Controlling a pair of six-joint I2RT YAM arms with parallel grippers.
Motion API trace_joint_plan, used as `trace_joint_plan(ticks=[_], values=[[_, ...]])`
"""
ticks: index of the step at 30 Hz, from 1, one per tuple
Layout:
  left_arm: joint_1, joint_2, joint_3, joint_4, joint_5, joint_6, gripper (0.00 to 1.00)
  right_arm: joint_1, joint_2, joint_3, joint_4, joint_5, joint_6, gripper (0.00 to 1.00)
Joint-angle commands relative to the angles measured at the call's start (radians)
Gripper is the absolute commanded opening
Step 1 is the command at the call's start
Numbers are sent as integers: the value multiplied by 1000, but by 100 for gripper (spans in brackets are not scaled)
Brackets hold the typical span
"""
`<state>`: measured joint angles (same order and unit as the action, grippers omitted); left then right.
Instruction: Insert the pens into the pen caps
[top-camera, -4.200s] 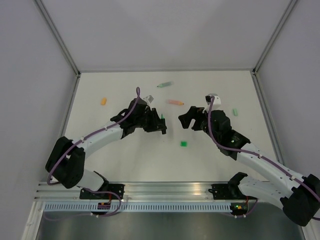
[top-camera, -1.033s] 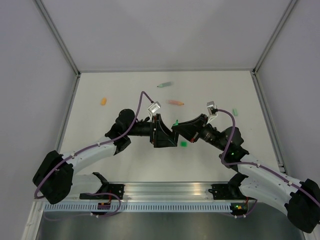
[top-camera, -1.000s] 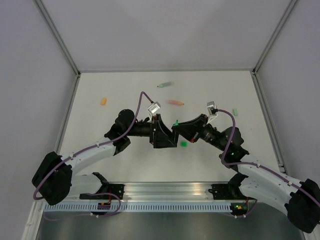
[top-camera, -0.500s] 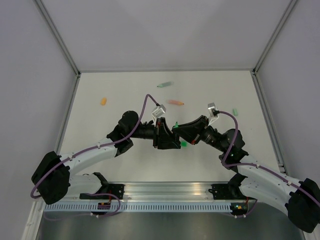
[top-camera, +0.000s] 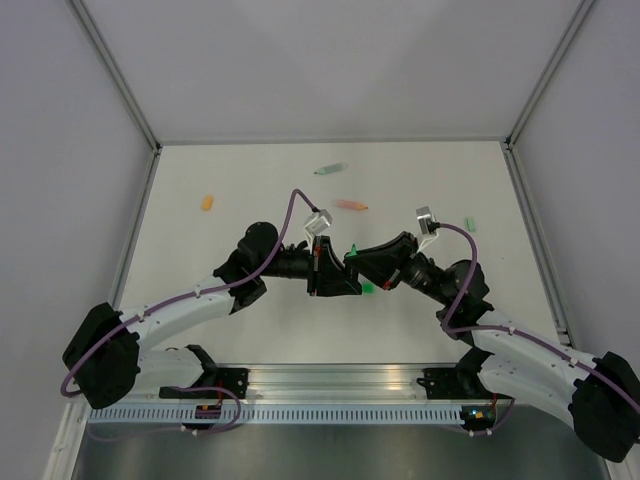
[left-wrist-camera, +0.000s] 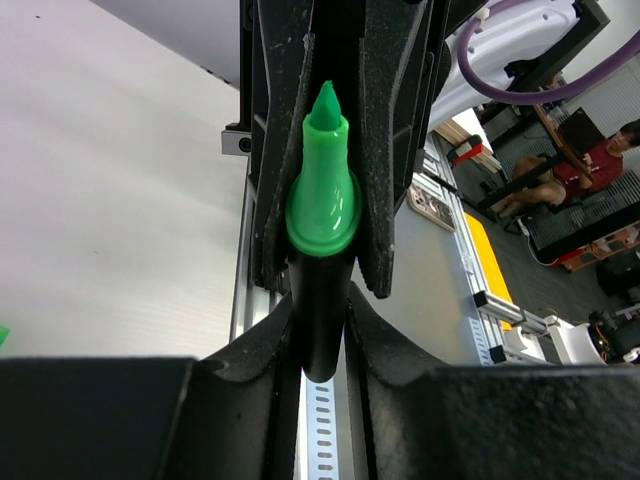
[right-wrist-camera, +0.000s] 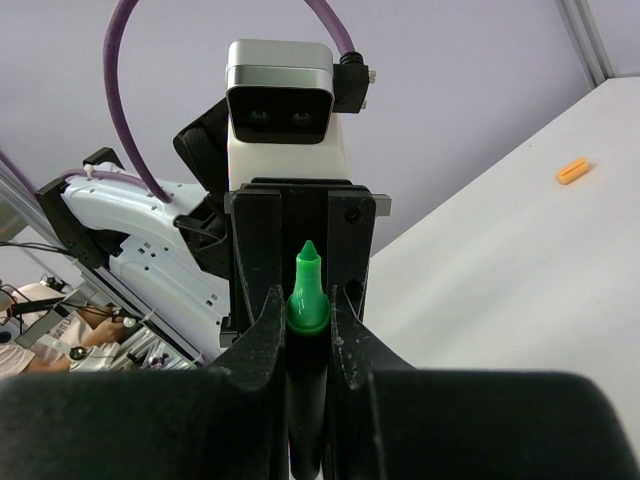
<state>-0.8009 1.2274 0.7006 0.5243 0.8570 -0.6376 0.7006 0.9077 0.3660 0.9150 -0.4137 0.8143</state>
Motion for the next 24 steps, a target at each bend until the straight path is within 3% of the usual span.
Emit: trace_joint_plan(ticks=[1,8,15,24], values=[[-17,-35,22,36,7,36,26,-4,26,1,36,12,2,0],[-17,-55,25,-13,-41,62,2,-4,40,5,35,10,5,0],[-17,-140,-47,29,-133,105,2,-4,40,7,16,19,2,0],[-15,-117,-35,11,-81,156,2,-4,53,16,-1,13,-9,0]])
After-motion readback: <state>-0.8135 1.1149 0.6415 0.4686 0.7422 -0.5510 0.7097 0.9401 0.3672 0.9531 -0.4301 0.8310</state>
